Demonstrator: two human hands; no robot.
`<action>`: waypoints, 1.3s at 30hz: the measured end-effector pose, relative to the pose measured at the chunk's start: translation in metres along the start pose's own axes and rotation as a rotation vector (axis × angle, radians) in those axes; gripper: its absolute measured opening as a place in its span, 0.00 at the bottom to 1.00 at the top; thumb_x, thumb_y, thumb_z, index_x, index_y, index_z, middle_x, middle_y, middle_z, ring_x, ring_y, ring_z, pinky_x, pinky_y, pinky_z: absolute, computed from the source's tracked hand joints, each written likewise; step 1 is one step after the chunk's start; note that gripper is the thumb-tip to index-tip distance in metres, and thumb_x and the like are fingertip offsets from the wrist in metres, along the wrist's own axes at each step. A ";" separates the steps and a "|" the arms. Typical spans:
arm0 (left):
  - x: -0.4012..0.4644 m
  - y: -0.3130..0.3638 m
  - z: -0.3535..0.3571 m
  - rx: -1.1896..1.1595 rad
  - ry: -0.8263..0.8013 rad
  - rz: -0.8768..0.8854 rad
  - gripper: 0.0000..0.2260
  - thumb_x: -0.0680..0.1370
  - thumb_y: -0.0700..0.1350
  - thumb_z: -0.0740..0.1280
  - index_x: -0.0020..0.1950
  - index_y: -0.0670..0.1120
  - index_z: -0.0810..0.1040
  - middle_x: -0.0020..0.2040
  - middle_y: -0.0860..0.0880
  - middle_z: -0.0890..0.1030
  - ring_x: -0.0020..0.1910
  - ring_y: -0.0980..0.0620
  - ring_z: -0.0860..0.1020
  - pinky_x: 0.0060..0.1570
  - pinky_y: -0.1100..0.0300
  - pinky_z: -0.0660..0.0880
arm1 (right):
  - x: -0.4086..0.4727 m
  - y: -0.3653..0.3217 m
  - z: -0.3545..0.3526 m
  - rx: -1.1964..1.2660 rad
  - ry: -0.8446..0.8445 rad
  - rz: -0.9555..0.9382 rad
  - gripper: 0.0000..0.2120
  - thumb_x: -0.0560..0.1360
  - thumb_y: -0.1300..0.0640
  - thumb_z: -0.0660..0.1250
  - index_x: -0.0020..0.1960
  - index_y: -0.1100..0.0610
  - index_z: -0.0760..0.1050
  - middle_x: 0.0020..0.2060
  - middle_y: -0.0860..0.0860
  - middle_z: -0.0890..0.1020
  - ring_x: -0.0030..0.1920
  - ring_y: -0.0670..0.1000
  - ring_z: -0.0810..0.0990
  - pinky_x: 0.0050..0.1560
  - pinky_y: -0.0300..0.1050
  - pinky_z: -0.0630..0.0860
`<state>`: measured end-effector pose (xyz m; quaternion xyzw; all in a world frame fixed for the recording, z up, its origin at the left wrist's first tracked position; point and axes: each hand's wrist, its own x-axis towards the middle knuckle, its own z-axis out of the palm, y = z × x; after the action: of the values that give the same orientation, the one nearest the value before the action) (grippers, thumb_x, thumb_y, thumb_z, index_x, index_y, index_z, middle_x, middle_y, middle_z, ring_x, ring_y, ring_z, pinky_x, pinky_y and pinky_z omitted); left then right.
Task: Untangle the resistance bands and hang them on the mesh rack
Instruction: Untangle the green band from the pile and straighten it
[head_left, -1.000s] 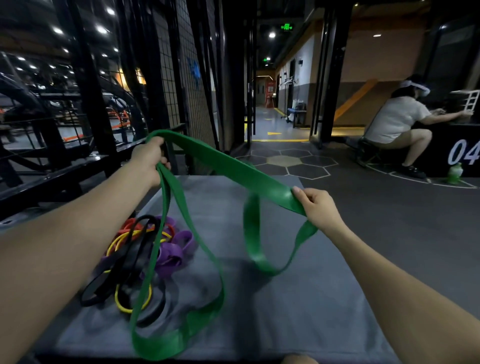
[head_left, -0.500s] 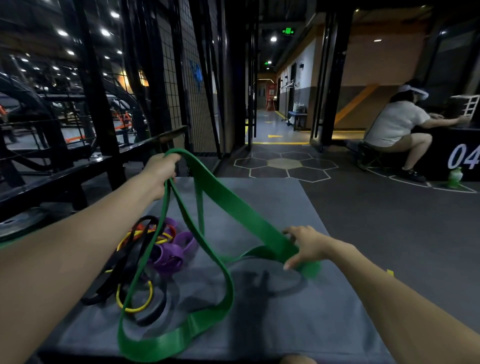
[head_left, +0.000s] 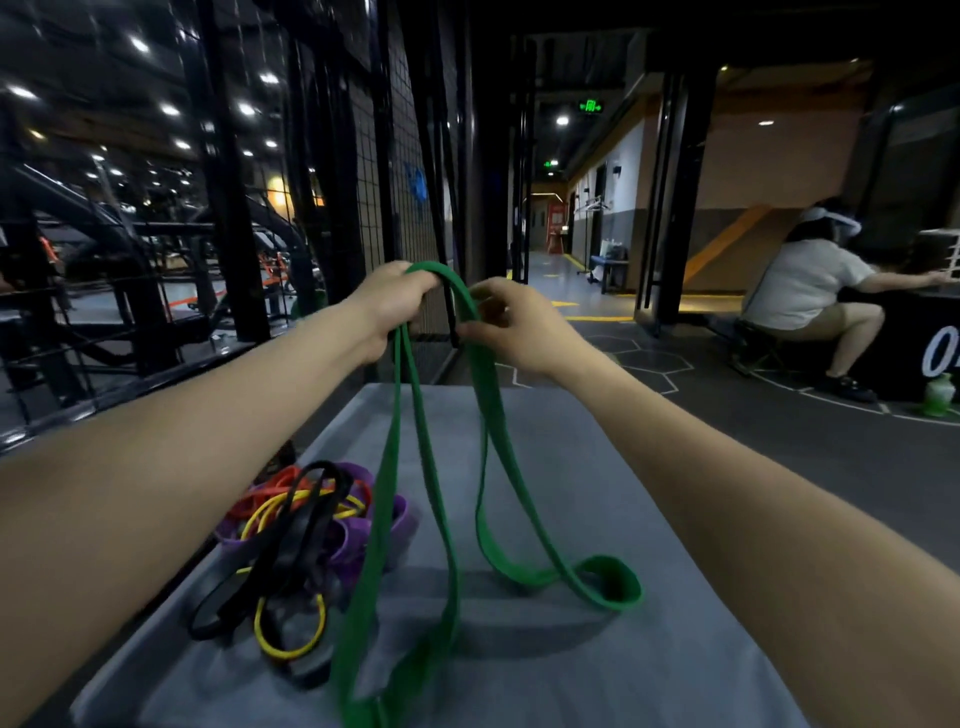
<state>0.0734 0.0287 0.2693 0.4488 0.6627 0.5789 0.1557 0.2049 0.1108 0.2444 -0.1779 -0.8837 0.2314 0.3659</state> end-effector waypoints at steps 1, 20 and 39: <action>0.001 0.004 -0.003 0.008 0.002 0.005 0.07 0.79 0.44 0.60 0.52 0.45 0.76 0.41 0.49 0.72 0.44 0.48 0.68 0.45 0.56 0.70 | 0.003 -0.003 -0.004 -0.029 0.051 -0.006 0.17 0.72 0.54 0.70 0.58 0.59 0.73 0.47 0.50 0.78 0.47 0.49 0.77 0.47 0.43 0.73; 0.001 0.068 -0.010 -0.004 -0.054 0.053 0.08 0.78 0.43 0.60 0.53 0.45 0.77 0.50 0.46 0.79 0.61 0.43 0.73 0.64 0.47 0.68 | 0.012 -0.030 -0.048 0.197 -0.112 0.076 0.25 0.72 0.51 0.69 0.66 0.58 0.69 0.56 0.54 0.79 0.53 0.53 0.80 0.58 0.55 0.76; -0.016 0.026 -0.006 -0.268 -0.125 -0.053 0.07 0.79 0.37 0.59 0.45 0.46 0.75 0.36 0.49 0.72 0.36 0.54 0.72 0.46 0.57 0.73 | 0.017 -0.038 -0.047 -0.272 -0.031 0.060 0.10 0.78 0.62 0.57 0.58 0.60 0.69 0.37 0.52 0.74 0.34 0.50 0.73 0.31 0.43 0.70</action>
<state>0.0886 0.0108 0.2897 0.4412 0.5801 0.6290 0.2705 0.2225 0.1006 0.3036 -0.2487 -0.9067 0.1231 0.3175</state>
